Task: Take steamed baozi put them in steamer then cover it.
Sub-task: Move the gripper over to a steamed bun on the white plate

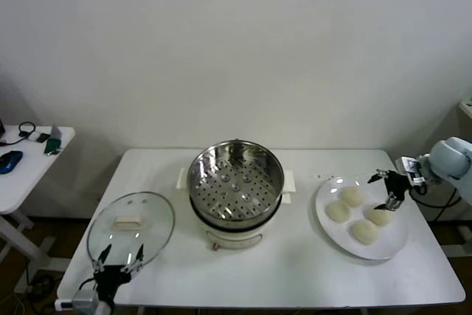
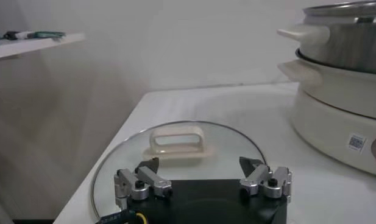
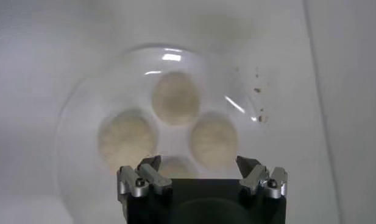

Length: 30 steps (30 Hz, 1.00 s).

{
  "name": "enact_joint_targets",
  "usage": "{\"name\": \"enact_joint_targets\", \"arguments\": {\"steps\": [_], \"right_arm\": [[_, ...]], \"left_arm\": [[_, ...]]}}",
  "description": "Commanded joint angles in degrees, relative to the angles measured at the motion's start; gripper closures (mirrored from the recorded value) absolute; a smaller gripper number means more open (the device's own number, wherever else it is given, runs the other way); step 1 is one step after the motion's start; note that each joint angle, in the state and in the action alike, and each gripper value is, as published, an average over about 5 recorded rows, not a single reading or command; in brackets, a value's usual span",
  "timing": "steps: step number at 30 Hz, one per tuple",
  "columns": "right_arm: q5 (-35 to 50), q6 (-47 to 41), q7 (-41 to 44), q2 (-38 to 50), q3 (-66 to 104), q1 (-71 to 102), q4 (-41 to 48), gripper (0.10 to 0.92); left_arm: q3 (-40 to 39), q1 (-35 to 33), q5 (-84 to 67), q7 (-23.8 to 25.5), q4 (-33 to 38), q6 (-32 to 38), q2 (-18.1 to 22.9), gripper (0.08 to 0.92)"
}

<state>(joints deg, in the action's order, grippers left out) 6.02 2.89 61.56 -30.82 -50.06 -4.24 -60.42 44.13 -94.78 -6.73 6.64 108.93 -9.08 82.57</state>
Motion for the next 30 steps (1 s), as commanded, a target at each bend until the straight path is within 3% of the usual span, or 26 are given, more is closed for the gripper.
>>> {"name": "enact_joint_targets", "arguments": {"steps": [1,12,30], "right_arm": [[-1.5,1.3,2.6,-7.1,-6.8,-4.9,7.5,0.203],[-6.9,3.6,2.0,-16.5,-7.0,-4.9,17.2,0.203],[-12.2,4.9,-2.0,-19.9,-1.5,-0.2,23.2,0.203]], "left_arm": [[0.1,0.0,0.0,0.0,-0.2,0.2,-0.1,0.177],[0.1,-0.2,0.4,0.1,0.2,0.2,0.7,0.177],[0.3,-0.5,0.1,0.1,-1.1,1.3,0.2,0.177]]}}
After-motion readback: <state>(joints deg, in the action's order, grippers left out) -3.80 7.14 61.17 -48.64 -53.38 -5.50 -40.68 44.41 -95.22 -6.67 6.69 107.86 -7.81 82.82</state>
